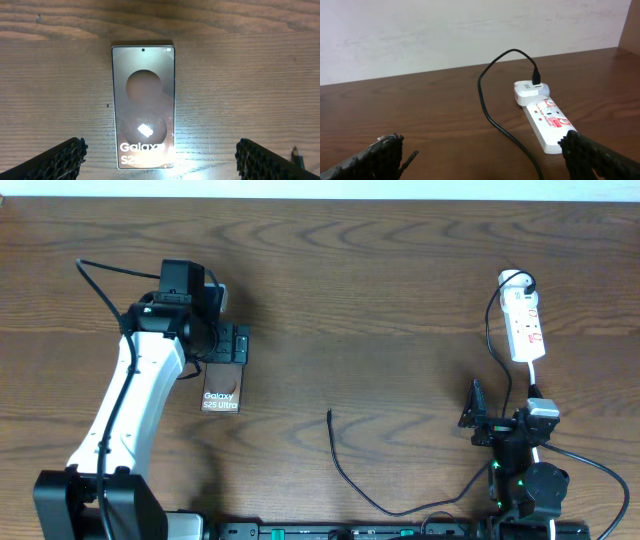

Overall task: Plug charger to phone and switch on socket
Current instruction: 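Move the left gripper down over the Galaxy phone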

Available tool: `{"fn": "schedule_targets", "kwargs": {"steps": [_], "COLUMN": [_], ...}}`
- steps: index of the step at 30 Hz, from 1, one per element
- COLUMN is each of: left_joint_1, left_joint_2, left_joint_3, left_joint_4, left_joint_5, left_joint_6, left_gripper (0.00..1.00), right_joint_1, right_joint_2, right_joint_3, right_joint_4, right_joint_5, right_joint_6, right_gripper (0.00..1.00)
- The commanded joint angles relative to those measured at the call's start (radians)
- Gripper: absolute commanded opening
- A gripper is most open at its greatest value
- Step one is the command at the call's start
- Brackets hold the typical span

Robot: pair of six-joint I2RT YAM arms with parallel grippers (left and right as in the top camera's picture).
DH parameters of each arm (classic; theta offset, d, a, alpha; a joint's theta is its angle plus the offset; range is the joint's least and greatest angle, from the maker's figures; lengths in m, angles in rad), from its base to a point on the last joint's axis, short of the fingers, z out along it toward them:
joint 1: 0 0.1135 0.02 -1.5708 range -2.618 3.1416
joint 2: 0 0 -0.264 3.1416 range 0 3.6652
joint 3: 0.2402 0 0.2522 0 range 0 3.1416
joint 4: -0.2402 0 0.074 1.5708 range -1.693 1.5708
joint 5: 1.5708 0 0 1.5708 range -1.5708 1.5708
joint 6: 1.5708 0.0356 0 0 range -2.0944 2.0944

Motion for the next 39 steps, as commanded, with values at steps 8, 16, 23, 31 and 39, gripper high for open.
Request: {"fn": "schedule_targets", "kwargs": {"steps": [8, 16, 23, 31, 39], "left_joint_1": [0.001, 0.001, 0.001, 0.001, 0.001], "left_joint_2": [0.171, 0.271, 0.28, 0.28, 0.28], "left_joint_3": [-0.014, -0.014, -0.015, -0.018, -0.018], "left_joint_4": [0.006, 0.007, 0.031, 0.051, 0.055], "left_joint_5": [-0.025, -0.026, -0.079, -0.099, -0.093], "left_joint_6": [-0.015, -0.015, -0.015, -0.016, -0.016], "left_gripper": [0.98, 0.98, 0.98, 0.98, 0.98], "right_joint_1": [0.003, 0.003, 0.003, 0.003, 0.003], "right_joint_2": [-0.006, -0.006, -0.006, -0.006, -0.006], "right_joint_3": [-0.001, -0.001, -0.001, -0.001, -0.001], "right_joint_4": [-0.005, -0.005, -0.005, -0.005, -0.005], "right_joint_5": [0.008, 0.008, 0.008, 0.008, 0.008], "right_joint_6": [-0.009, -0.009, -0.009, -0.009, -0.009], "right_gripper": [0.99, 0.99, 0.99, 0.99, 0.99]}}
